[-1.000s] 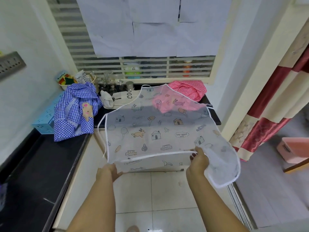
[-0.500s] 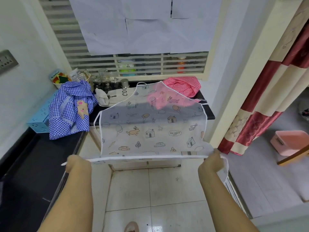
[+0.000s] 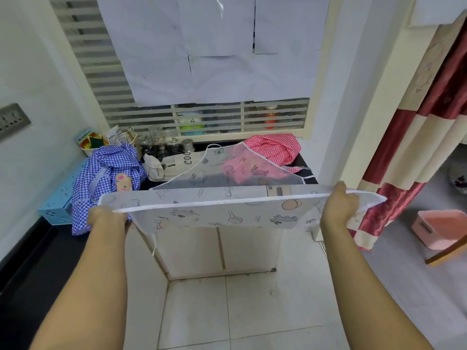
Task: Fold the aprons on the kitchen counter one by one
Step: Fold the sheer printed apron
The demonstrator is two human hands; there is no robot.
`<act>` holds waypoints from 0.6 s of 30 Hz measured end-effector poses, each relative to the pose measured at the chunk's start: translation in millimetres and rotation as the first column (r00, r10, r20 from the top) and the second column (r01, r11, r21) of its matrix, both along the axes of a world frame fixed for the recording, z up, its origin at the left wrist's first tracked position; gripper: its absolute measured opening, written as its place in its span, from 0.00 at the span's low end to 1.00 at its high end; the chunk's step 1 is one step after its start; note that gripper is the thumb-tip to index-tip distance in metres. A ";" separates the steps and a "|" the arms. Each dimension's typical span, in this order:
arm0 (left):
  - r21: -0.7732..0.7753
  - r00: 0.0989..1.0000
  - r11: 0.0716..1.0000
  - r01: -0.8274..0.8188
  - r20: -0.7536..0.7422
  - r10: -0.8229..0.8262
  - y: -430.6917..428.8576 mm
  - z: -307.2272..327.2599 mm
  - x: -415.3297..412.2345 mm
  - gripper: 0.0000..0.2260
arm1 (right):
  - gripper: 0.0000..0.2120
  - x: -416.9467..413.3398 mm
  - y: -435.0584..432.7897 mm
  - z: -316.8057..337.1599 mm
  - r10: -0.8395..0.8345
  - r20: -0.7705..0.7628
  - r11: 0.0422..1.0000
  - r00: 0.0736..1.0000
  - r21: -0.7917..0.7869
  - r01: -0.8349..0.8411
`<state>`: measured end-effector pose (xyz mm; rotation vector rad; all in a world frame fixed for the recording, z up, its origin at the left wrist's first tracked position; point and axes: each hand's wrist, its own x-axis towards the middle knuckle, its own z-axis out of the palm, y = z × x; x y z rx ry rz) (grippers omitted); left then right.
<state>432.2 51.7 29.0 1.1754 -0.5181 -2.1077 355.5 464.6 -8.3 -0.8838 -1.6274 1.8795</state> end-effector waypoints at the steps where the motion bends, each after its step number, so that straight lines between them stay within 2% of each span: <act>1: -0.012 1.000 1.000 0.020 0.020 -0.019 -0.7 -1.1 -5.2 0.19 | 0.12 -4.3 -0.1 7.5 0.011 -0.035 1.000 0.999 0.006 -0.011; 4: -0.067 0.992 0.991 0.119 0.061 -0.115 -22.5 10.3 -30.4 0.19 | 0.12 -36.7 1.6 33.8 0.021 -0.054 0.991 0.998 0.130 -0.014; 7: -0.010 0.986 0.987 0.157 0.050 -0.157 -58.4 6.2 -68.9 0.15 | 0.13 -72.6 2.2 48.8 0.092 -0.043 0.967 0.995 0.244 -0.079; 9: 0.031 0.985 0.988 0.151 -0.085 -0.148 -61.6 13.1 -90.4 0.11 | 0.16 -100.3 -1.5 57.6 0.184 0.056 0.937 0.981 0.292 -0.192; 11: 0.067 0.985 0.991 0.114 -0.138 -0.104 -57.4 14.5 -114.7 0.14 | 0.17 -126.4 -12.4 61.1 0.259 0.157 0.901 0.953 0.316 -0.297; 14: 0.130 0.985 0.987 0.096 -0.152 -0.076 -67.6 -1.1 -164.1 0.19 | 0.19 -175.1 -33.6 52.7 0.280 0.244 0.874 0.928 0.335 -0.352; 18: 0.138 0.987 0.979 0.148 -0.078 -0.138 -86.8 -29.4 -237.1 0.20 | 0.23 -243.7 -56.6 34.3 0.283 0.337 0.838 0.898 0.370 -0.402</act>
